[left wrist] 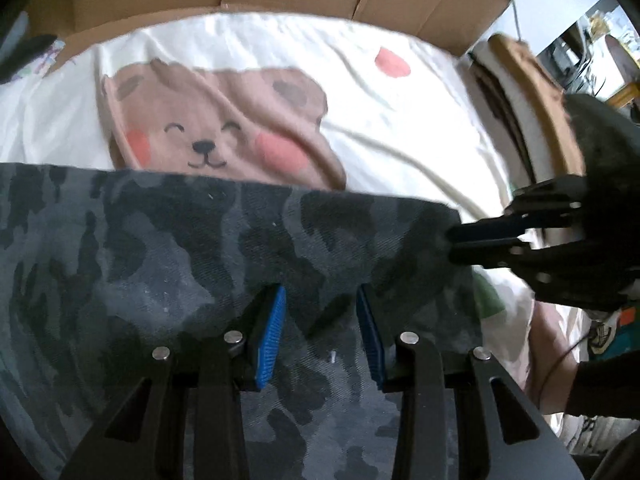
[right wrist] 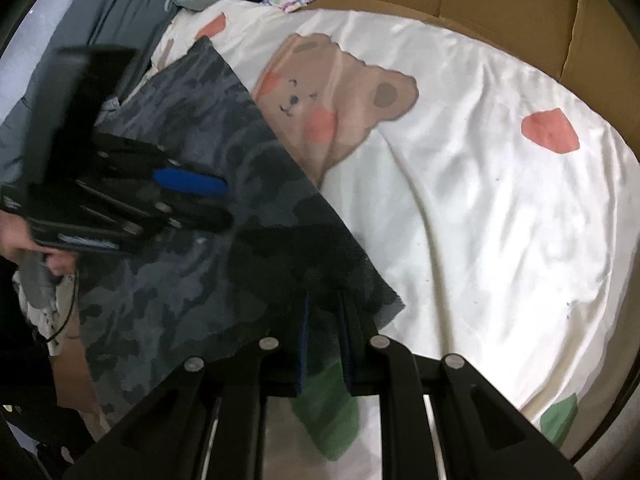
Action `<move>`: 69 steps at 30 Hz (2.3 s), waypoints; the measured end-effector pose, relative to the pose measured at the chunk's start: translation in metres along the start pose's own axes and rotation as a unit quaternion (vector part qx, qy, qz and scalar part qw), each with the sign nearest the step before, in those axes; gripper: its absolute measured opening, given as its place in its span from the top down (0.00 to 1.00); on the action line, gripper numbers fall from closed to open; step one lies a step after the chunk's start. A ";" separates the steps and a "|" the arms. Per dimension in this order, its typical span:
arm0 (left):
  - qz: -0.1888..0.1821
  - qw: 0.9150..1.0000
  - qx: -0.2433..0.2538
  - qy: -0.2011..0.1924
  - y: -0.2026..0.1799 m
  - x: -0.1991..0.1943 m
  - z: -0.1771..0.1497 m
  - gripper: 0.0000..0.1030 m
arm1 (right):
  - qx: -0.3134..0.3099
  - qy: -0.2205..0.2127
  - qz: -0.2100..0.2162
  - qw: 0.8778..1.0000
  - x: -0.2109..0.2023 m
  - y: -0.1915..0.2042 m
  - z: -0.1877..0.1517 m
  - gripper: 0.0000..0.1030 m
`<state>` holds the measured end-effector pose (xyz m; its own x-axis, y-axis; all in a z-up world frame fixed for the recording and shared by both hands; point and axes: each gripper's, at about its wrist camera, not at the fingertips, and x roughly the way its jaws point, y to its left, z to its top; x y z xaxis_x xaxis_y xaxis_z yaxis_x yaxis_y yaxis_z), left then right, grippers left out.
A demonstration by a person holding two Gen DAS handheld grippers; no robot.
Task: Fold clothes
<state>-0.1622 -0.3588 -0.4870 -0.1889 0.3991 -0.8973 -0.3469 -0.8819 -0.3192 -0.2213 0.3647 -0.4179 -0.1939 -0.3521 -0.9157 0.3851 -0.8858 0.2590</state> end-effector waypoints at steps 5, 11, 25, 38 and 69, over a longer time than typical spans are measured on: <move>0.022 1.000 -0.013 -0.006 0.018 0.003 0.011 0.65 | 0.006 0.007 0.000 1.000 0.004 -0.011 -0.001 1.00; 0.043 0.999 -0.009 0.003 0.020 0.022 0.017 0.65 | 0.000 0.009 -0.012 1.000 0.003 -0.009 -0.002 1.00; -0.007 0.999 -0.032 0.006 0.012 -0.020 -0.027 0.65 | -0.075 0.030 0.047 0.996 -0.011 0.042 -0.021 0.99; -0.014 0.998 -0.030 0.056 0.017 -0.044 -0.105 0.65 | -0.117 0.106 0.083 0.984 0.010 0.076 -0.058 0.97; -0.054 0.979 -0.054 0.189 0.020 -0.049 -0.209 0.65 | -0.199 0.185 0.200 0.941 0.031 0.173 -0.101 0.97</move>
<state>0.0318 -0.4486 -0.5131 0.2048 0.3876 -0.8988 -0.2440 -0.8690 -0.4304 -0.0690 0.2310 -0.4327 0.3383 -0.4382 -0.8328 0.6820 -0.4956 0.5379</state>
